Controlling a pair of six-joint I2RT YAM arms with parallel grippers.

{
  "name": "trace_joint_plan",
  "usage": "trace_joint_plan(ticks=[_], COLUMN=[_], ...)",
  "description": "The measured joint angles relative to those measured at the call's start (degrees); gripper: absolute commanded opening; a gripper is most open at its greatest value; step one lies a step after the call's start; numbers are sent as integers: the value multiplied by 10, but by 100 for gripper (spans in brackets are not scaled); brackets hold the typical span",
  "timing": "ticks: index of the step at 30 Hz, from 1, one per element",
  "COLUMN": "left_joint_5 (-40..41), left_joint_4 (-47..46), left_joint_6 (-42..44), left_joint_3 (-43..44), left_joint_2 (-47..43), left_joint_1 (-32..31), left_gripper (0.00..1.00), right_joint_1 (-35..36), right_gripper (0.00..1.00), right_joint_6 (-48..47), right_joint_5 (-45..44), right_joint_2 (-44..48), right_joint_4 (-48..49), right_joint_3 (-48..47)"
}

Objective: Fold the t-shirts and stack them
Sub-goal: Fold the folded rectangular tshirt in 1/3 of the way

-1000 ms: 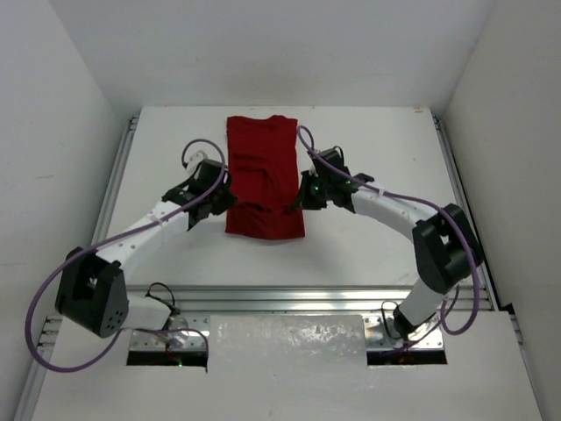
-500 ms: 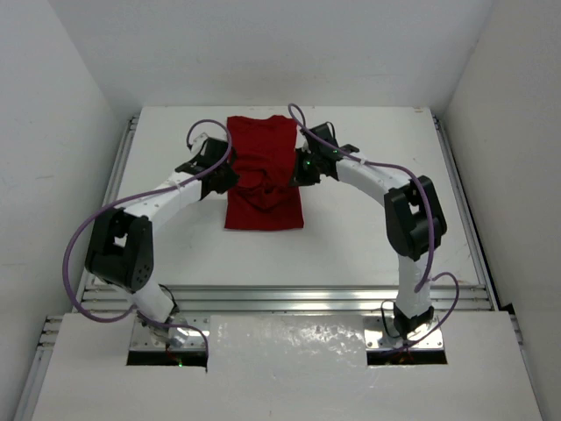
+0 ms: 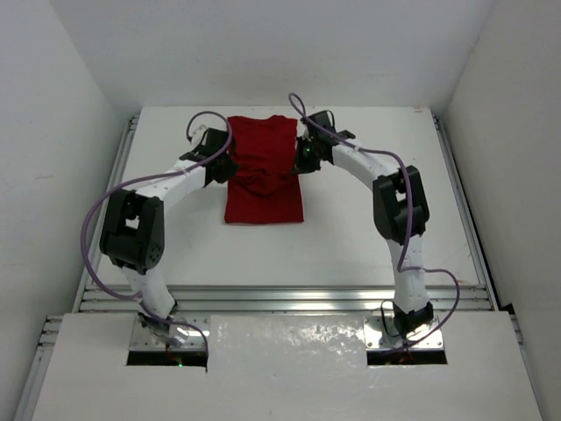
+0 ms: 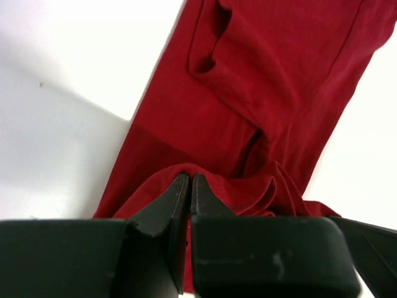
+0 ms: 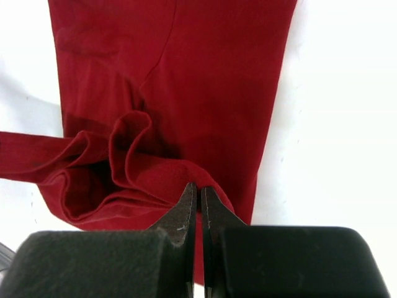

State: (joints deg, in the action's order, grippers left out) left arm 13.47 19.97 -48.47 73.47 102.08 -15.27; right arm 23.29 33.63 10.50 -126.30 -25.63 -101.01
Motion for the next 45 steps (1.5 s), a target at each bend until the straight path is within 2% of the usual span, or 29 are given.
trace_joint_plan(ticks=[14,16,17,18,19,20,21,22,24,26,29,30,31,32,34,35,36,37,40,41,42,45], left_joint_5=[7,9,10,13,16,22,28,35,52,68,92,95,95,96,88,73,57,38,-37,-60,-84,-118], left_joint_4=[-14,-14,-13,-13,-12,-9,-3,-2,-2,2,3,-4,-21,-35,-64,-82,-107,-134,-187,-202,-212,-212], left_joint_6=[0,0,-1,-1,-2,-7,-7,-8,-16,-15,-12,-8,-3,4,13,18,23,30,54,62,66,75], left_joint_3=[53,62,69,73,76,76,76,76,76,76,69,59,38,14,-36,-59,-80,-100,-128,-126,-117,-63], left_joint_2=[73,85,93,98,104,104,104,104,101,94,62,42,16,-15,-70,-89,-99,-102,-63,-37,-4,86], left_joint_1=[19,19,19,19,20,20,21,21,23,23,23,22,17,15,4,-3,-8,-11,-15,-14,-10,0], left_gripper=[0,1,2,20,36,57,87,99,100,100,94,86,82,69,59,54,54,54,49,40,36,35], right_joint_1=[-18,-18,-18,-18,-18,-18,-18,-18,-19,-20,-24,-24,-24,-24,-24,-23,-21,-19,-16,-15,-13,-12], right_gripper=[0,4,10,39,47,50,52,57,61,60,55,50,38,31,19,13,4,0,0,0,0,0], right_joint_6=[-7,-9,-9,-9,-8,-11,-11,-11,-11,-13,-14,-15,-18,-18,-17,-14,-11,-7,6,13,21,45], right_joint_5=[-1,-1,-1,-1,-2,-4,-7,-12,-20,-33,-40,-40,-35,-19,25,52,82,109,208,231,252,286], right_joint_2=[-94,-103,-106,-108,-110,-110,-111,-111,-111,-111,-99,-87,-65,-39,2,13,14,8,-44,-66,-94,-170], right_joint_4=[-32,-34,-34,-34,-34,-33,-33,-33,-36,-43,-37,-21,-3,16,54,72,89,105,161,180,195,209], right_joint_3=[-115,-126,-130,-132,-134,-134,-134,-134,-138,-149,-151,-135,-102,-63,1,22,30,30,1,-12,-28,-73])
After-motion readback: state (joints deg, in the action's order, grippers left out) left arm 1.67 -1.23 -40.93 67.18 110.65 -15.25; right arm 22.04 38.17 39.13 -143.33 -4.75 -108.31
